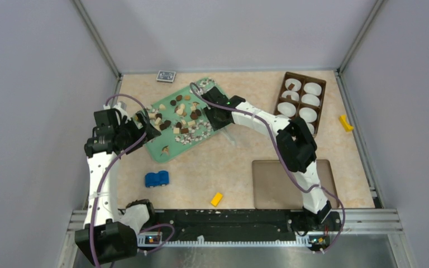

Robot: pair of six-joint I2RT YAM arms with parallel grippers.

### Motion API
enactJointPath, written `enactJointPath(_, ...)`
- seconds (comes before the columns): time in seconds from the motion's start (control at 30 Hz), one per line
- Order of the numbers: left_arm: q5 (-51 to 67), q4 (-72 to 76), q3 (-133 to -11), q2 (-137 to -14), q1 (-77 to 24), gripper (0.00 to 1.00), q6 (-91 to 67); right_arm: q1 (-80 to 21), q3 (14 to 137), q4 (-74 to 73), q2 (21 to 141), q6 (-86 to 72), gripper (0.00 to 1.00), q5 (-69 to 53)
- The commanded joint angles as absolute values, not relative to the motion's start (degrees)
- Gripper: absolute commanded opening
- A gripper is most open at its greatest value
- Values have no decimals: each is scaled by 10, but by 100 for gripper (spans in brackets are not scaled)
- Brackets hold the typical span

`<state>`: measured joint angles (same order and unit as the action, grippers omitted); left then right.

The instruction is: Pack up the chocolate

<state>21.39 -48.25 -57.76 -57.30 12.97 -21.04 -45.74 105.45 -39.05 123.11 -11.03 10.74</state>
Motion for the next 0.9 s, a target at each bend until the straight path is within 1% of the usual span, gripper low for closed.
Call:
enactJointPath(0.0, 218, -472, -588, -574, 127, 99, -206, -465, 1090, -389, 1232, -106, 32, 125)
enactJointPath(0.1, 218, -471, -589, -575, 127, 99, -206, -465, 1082, -388, 1213, -106, 23, 132)
enactJointPath(0.2, 219, -470, -587, -575, 127, 99, -206, -463, 1067, -380, 1184, -110, 18, 127)
enactJointPath(0.4, 218, -469, -584, -575, 127, 99, -207, -449, 1038, -369, 1123, -125, 17, 113)
enactJointPath(0.6, 222, -463, -579, -579, 127, 99, -209, -402, 996, -361, 1052, -140, 17, 84)
enactJointPath(0.73, 226, -462, -580, -581, 127, 99, -210, -350, 942, -353, 977, -144, 17, 98)
enactJointPath(0.87, 230, -461, -580, -586, 128, 99, -213, -258, 876, -343, 906, -153, 17, 91)
